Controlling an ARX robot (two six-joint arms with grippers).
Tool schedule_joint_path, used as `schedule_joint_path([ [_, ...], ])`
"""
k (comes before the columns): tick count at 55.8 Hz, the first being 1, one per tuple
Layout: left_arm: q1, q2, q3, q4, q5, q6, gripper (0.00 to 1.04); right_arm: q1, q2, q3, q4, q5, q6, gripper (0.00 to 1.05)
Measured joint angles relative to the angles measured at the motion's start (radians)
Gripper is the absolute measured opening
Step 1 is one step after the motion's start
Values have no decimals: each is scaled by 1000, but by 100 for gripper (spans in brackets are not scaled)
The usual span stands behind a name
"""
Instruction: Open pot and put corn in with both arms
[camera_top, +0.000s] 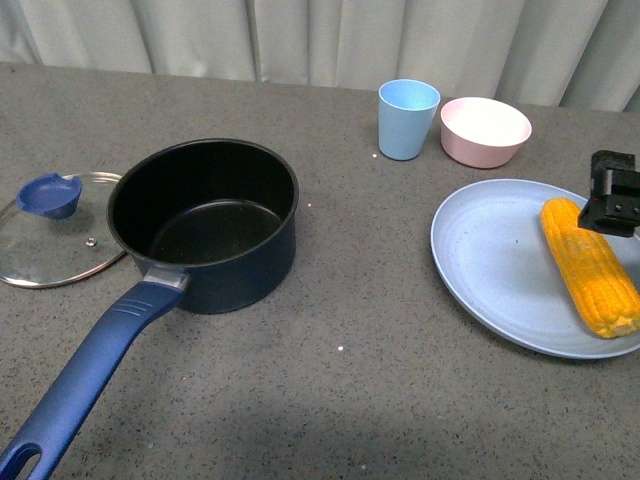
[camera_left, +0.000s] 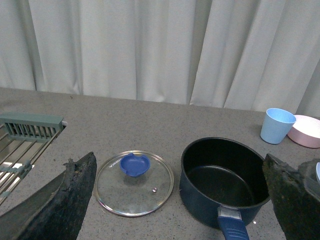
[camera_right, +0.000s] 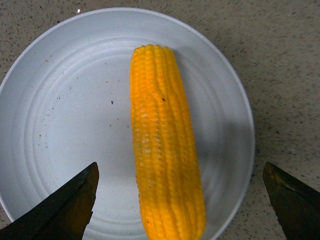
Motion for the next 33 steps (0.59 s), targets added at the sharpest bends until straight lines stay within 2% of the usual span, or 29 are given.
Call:
schedule_joint_path([
  [25,0,0,0,0,0,0,98,5,178,117,-72,11,0,96],
  [33,0,0,0,0,0,0,98,9,191,131,-72,7,4,77],
])
